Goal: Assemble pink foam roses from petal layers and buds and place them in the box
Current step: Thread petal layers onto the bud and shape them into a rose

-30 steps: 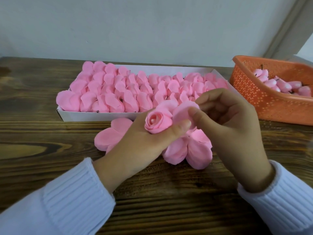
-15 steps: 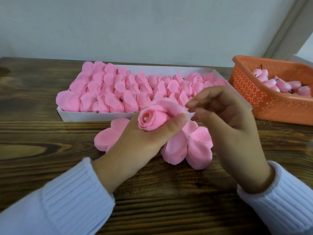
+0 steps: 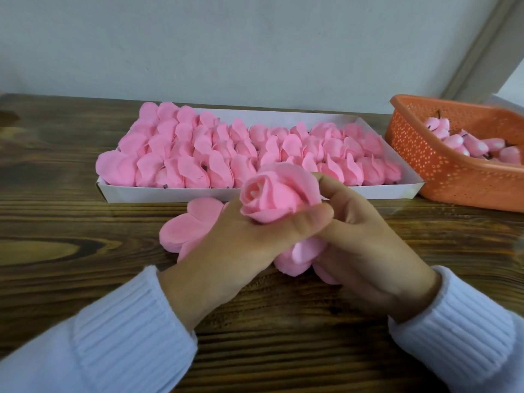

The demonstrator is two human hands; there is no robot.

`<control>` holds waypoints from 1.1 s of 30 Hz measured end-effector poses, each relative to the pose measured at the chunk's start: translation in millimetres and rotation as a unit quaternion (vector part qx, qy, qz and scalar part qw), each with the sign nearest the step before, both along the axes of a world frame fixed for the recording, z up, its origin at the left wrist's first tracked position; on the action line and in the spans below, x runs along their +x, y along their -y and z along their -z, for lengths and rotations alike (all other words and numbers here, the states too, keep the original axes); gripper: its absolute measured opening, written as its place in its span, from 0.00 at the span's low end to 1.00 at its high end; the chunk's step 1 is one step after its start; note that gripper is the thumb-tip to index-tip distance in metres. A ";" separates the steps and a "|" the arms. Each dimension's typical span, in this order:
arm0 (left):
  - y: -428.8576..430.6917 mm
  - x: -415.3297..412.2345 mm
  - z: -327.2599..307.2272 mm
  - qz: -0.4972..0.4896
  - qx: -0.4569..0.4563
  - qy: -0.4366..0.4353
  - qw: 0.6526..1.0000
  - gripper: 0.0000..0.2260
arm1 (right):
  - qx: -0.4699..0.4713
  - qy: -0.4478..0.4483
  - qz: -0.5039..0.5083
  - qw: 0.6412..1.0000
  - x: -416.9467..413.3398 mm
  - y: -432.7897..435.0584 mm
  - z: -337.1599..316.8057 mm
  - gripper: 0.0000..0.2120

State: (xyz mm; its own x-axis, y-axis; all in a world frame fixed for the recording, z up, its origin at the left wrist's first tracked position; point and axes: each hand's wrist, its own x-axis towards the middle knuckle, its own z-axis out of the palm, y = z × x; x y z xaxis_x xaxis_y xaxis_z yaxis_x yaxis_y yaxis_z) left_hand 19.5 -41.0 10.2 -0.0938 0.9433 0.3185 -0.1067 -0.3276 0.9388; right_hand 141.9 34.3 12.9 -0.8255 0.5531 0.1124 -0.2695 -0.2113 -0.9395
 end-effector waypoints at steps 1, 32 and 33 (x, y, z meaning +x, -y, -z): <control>0.7 -0.6 -0.3 0.019 0.004 -0.005 1.000 0.10 | -0.009 0.001 -0.013 1.000 0.5 -1.1 -1.3 0.21; -2.8 -5.4 -3.0 -0.166 -0.045 -0.057 0.984 0.10 | 0.369 0.021 0.238 0.898 11.4 -5.5 -6.4 0.01; -2.5 -5.2 -2.6 -0.155 -0.039 -0.068 0.985 0.09 | 0.371 0.014 0.240 0.897 12.0 -5.2 -7.2 0.00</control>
State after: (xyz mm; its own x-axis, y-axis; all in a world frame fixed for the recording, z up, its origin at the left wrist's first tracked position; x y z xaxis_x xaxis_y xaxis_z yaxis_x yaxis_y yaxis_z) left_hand 14.3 -38.6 12.8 -0.3433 0.8978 0.2759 0.1151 -0.2513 0.9610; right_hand 153.9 39.5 20.1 -0.5203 0.6274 0.5793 -0.1360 0.6088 -0.7816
